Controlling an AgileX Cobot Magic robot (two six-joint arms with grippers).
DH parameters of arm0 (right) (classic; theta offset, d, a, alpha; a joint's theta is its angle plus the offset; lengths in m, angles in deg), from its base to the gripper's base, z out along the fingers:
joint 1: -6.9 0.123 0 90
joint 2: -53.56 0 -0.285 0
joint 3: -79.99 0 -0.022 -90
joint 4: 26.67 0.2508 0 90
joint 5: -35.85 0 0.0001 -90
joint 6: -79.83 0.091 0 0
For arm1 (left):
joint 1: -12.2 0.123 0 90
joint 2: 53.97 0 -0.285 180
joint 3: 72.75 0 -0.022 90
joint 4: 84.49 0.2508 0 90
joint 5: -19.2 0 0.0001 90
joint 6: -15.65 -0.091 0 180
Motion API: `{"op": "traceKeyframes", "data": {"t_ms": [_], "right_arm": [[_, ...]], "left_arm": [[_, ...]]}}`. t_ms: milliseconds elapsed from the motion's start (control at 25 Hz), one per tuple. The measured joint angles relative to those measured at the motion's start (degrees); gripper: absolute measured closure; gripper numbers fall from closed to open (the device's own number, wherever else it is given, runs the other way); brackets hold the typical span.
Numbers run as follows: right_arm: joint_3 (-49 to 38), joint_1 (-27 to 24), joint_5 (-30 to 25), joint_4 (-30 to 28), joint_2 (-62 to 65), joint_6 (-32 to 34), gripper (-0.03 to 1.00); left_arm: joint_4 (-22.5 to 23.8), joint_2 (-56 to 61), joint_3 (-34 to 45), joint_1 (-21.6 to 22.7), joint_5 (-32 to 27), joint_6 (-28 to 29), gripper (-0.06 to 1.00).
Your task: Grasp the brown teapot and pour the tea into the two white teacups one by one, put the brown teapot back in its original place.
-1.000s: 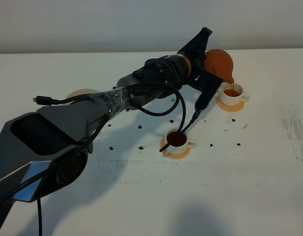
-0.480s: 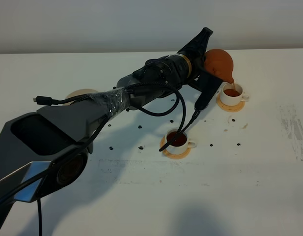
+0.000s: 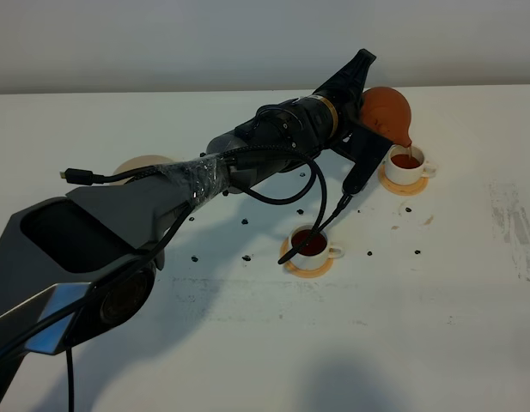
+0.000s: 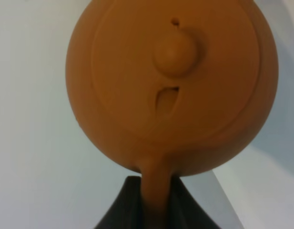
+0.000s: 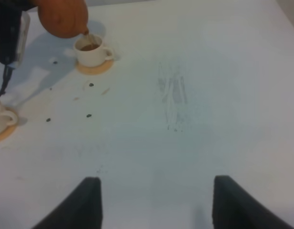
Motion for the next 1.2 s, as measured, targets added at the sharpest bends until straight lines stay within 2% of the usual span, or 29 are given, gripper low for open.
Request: {"op": "traceKeyframes", "data": {"t_ms": [1200], "right_arm": [[0.0, 0.0, 0.0, 0.0, 0.0, 0.0, 0.47]], "left_arm": [[0.71, 0.0, 0.0, 0.0, 0.07, -3.55, 0.87]]}}
